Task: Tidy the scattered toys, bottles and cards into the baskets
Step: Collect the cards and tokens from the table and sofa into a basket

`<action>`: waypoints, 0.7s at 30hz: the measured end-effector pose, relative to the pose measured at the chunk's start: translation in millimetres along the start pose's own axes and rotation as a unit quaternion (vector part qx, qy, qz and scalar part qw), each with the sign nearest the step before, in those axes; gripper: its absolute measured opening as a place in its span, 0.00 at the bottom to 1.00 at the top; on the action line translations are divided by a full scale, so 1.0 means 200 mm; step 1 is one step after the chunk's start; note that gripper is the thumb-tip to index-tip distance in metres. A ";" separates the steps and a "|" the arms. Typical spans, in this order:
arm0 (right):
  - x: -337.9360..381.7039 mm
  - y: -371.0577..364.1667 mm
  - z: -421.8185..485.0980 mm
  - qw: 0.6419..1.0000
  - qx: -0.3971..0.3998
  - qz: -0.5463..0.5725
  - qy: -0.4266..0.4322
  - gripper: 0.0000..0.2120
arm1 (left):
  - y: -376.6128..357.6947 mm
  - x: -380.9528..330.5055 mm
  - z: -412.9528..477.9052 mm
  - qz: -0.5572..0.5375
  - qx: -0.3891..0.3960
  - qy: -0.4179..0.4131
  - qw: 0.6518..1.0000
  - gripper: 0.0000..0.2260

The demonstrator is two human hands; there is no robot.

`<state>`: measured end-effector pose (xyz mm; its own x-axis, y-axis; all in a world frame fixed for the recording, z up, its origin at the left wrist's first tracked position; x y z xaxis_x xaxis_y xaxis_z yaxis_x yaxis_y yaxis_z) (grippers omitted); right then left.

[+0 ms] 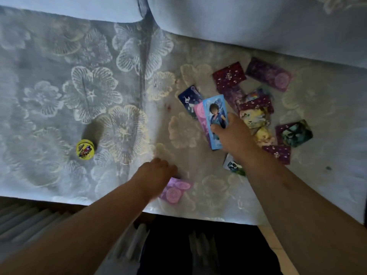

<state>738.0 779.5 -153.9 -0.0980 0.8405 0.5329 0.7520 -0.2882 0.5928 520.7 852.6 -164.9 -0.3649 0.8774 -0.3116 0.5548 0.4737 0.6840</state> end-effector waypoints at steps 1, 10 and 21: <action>-0.06 0.01 -0.04 1.000 -0.003 0.002 -0.017 0.12 | -0.02 0.00 0.00 0.032 -0.028 0.000 0.999 0.16; -0.54 0.32 -0.21 0.967 -0.186 0.073 -0.159 0.16 | -0.10 -0.04 0.00 0.051 -0.053 0.021 0.997 0.15; -0.65 0.34 -0.28 0.975 -0.088 0.151 -0.140 0.16 | 0.24 -0.21 0.25 -0.523 -0.067 0.253 0.811 0.03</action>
<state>764.7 625.0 -149.0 0.3108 0.7902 0.5282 0.5923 -0.5957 0.5425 601.2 842.1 -152.1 -0.8628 -0.1580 -0.4802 -0.3292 0.8965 0.2966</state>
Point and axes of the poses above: each hand's wrist, its own z-axis towards the middle knuckle, its own y-axis out of the back of the hand, x = y × z, the point moved 2 cm from there along z, towards the middle knuckle, and after that the axes turned 2 degrees about -x, right-handed, at the moved point
